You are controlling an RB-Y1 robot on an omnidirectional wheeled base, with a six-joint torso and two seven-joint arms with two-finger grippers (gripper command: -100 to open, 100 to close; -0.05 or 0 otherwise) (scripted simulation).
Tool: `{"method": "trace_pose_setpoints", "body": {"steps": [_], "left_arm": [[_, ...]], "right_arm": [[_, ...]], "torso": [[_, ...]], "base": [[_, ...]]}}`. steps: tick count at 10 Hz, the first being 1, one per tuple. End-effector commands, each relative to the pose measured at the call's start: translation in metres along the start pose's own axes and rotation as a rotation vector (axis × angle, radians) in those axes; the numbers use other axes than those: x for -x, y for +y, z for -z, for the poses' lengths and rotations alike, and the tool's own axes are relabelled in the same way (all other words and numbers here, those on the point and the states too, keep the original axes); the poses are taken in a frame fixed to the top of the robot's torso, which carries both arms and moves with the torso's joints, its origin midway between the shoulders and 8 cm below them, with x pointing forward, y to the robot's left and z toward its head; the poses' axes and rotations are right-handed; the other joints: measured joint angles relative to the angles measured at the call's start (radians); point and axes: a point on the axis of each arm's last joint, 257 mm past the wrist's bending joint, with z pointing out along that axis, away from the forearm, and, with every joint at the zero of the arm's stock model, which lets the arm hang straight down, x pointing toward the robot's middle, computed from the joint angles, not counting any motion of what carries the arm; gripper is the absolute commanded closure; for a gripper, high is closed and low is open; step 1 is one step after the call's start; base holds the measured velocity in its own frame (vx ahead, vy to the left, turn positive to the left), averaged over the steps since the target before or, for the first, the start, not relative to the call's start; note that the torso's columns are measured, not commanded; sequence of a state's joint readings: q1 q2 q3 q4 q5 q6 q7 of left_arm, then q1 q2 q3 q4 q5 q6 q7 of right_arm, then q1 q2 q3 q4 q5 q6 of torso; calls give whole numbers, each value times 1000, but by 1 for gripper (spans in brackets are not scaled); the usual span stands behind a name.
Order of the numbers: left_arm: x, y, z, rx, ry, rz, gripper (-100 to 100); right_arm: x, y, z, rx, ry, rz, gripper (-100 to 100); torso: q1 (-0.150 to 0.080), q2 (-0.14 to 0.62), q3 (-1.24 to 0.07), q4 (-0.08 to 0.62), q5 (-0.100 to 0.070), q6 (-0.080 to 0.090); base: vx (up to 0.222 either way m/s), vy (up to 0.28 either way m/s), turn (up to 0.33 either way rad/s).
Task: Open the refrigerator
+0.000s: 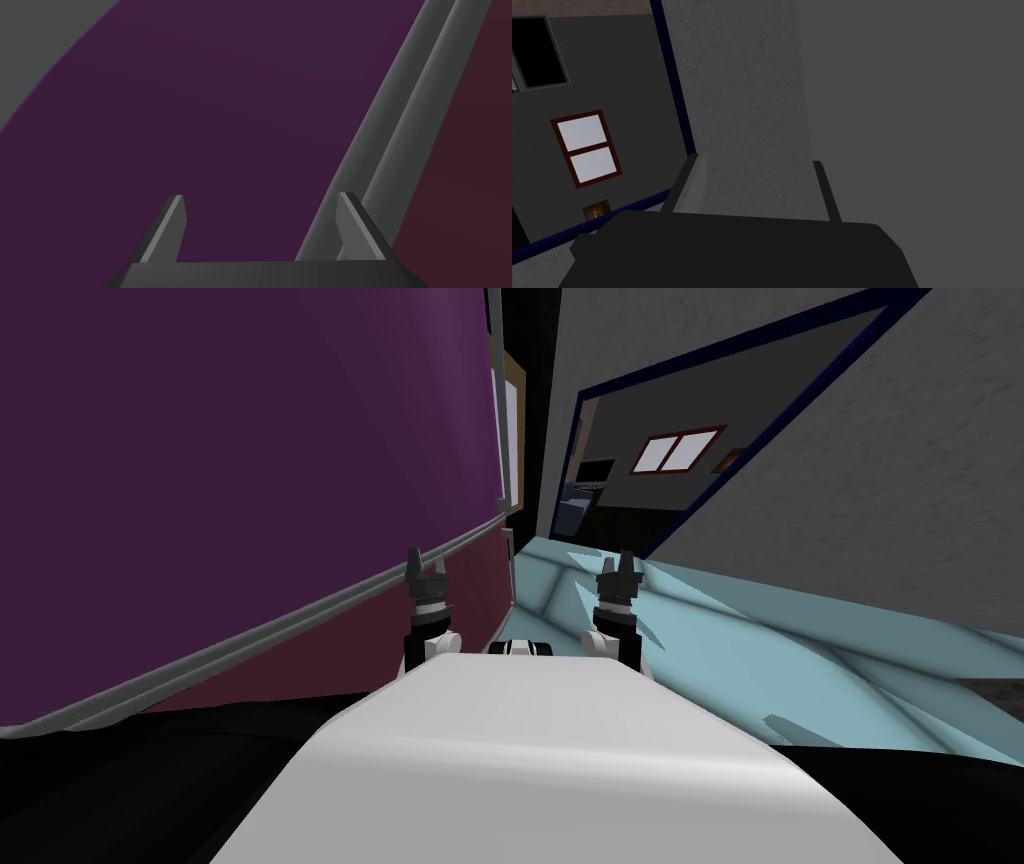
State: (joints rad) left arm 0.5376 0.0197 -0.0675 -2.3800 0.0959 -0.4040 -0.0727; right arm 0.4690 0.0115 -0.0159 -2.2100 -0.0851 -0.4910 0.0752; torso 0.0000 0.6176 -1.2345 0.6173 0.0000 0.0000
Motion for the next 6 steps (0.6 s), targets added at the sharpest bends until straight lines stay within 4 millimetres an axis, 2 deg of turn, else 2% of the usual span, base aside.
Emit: {"method": "trace_pose_setpoints", "body": {"steps": [1,2,5,6], "left_arm": [[-6,10,-4,14,40,0,-100],[-9,16,-7,22,57,3,-100],[-14,45,-20,64,97,17,-100],[-15,42,-23,55,99,20,-100]], "right_arm": [[0,0,0,0,0,0,0],[0,0,0,-1,0,0,0],[0,0,0,-1,0,0,0],[0,0,0,-1,0,0,0]], "torso": [[0,74,-148,74,0,0],[-1,107,-217,107,0,0],[-1,120,-242,120,0,0],[-1,120,-242,120,0,0]], "base": [[7,-19,8],[-1,-35,10],[1,-49,11],[0,-40,5]]}}
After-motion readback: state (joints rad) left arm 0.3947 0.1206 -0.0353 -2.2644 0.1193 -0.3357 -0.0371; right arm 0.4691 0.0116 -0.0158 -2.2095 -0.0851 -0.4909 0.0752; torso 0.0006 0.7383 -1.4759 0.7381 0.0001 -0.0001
